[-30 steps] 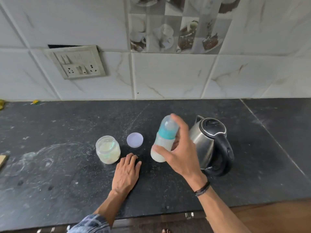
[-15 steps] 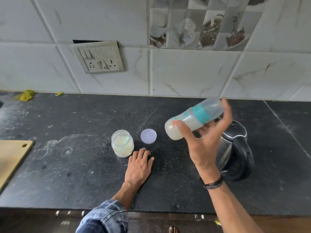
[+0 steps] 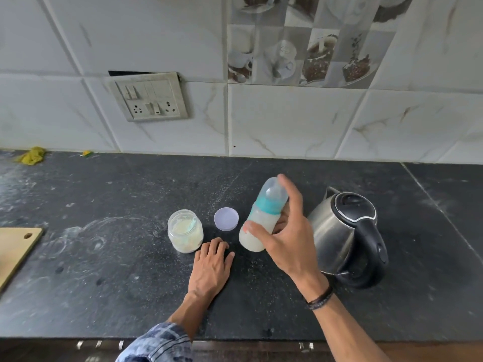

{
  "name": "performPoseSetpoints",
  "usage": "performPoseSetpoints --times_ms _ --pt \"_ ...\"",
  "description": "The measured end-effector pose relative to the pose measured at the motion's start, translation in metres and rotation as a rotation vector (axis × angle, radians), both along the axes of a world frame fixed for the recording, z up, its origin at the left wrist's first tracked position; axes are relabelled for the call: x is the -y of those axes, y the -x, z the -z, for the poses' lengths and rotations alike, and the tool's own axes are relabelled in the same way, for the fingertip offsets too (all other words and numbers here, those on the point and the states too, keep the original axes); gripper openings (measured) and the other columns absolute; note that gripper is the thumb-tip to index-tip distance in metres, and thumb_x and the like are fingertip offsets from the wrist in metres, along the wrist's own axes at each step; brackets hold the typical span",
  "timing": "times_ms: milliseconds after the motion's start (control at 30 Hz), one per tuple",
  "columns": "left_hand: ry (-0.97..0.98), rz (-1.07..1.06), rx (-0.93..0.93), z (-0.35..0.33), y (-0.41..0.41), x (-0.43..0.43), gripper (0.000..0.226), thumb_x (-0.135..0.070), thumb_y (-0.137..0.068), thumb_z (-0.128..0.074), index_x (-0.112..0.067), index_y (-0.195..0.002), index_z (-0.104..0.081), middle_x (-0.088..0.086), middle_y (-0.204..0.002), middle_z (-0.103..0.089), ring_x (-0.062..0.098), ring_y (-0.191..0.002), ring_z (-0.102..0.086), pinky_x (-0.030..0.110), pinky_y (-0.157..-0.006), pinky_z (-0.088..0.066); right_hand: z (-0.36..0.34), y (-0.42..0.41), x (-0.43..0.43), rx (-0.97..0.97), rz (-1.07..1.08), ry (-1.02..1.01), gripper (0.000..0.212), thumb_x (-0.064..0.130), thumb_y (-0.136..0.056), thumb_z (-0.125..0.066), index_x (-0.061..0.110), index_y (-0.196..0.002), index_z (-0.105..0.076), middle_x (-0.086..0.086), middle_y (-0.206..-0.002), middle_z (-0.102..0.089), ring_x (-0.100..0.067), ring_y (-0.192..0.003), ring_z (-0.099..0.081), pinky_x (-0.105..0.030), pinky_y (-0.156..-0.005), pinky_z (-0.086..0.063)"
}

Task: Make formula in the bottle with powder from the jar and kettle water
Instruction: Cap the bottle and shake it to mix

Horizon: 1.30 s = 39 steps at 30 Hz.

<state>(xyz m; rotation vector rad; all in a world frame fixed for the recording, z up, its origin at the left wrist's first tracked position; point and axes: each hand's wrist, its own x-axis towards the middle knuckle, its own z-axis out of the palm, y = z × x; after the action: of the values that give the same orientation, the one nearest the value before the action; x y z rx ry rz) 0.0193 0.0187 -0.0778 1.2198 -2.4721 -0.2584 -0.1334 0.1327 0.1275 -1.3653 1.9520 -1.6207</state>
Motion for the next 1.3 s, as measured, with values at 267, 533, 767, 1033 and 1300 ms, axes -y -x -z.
performPoseSetpoints --times_ms 267,533,767,1033,1300 --pt "0.009 0.005 -0.011 0.001 -0.001 0.001 0.025 -0.041 -0.101 -0.059 -0.021 -0.116 -0.062 -0.003 -0.124 -0.058 0.023 -0.102 -0.055 0.038 -0.087 -0.048 -0.003 0.000 0.004 0.162 0.012 0.221 0.104 0.015 -0.076 -0.096 0.057 -0.146 -0.031 0.023 -0.128 -0.064 -0.017 -0.104 -0.074 -0.046 -0.086 -0.064" --pt "-0.001 0.004 0.014 0.001 -0.001 0.001 0.028 -0.045 -0.103 -0.053 -0.022 -0.118 -0.060 -0.004 -0.127 -0.056 0.021 -0.103 -0.054 0.037 -0.089 -0.046 -0.001 -0.004 0.007 0.182 0.074 0.531 0.103 0.011 -0.078 -0.093 0.045 -0.151 -0.028 0.023 -0.139 -0.055 -0.019 -0.115 -0.070 -0.041 -0.088 -0.064" --pt "0.014 0.002 -0.005 0.001 0.000 0.001 0.027 -0.045 -0.103 -0.052 -0.022 -0.116 -0.059 -0.004 -0.124 -0.057 0.021 -0.102 -0.054 0.038 -0.087 -0.048 -0.006 0.015 0.001 0.203 0.058 0.607 0.103 0.024 -0.080 -0.095 0.043 -0.155 -0.027 0.003 -0.151 -0.052 -0.036 -0.123 -0.067 -0.048 -0.094 -0.062" --pt "0.008 0.006 0.010 0.002 0.000 0.003 0.029 -0.047 -0.105 -0.047 -0.023 -0.118 -0.058 -0.005 -0.125 -0.055 0.021 -0.103 -0.052 0.037 -0.089 -0.047 -0.005 0.017 0.001 0.058 0.004 0.503 0.102 0.017 -0.080 -0.094 0.041 -0.154 -0.027 0.021 -0.145 -0.053 -0.023 -0.120 -0.068 -0.044 -0.090 -0.064" --pt "-0.004 -0.003 0.035 0.000 0.001 0.002 0.030 -0.047 -0.105 -0.045 -0.023 -0.117 -0.058 -0.005 -0.126 -0.055 0.021 -0.103 -0.051 0.038 -0.089 -0.044 -0.006 0.018 0.002 0.084 0.020 0.487 0.102 0.019 -0.080 -0.095 0.047 -0.152 -0.030 0.019 -0.146 -0.053 -0.027 -0.120 -0.069 -0.051 -0.090 -0.063"
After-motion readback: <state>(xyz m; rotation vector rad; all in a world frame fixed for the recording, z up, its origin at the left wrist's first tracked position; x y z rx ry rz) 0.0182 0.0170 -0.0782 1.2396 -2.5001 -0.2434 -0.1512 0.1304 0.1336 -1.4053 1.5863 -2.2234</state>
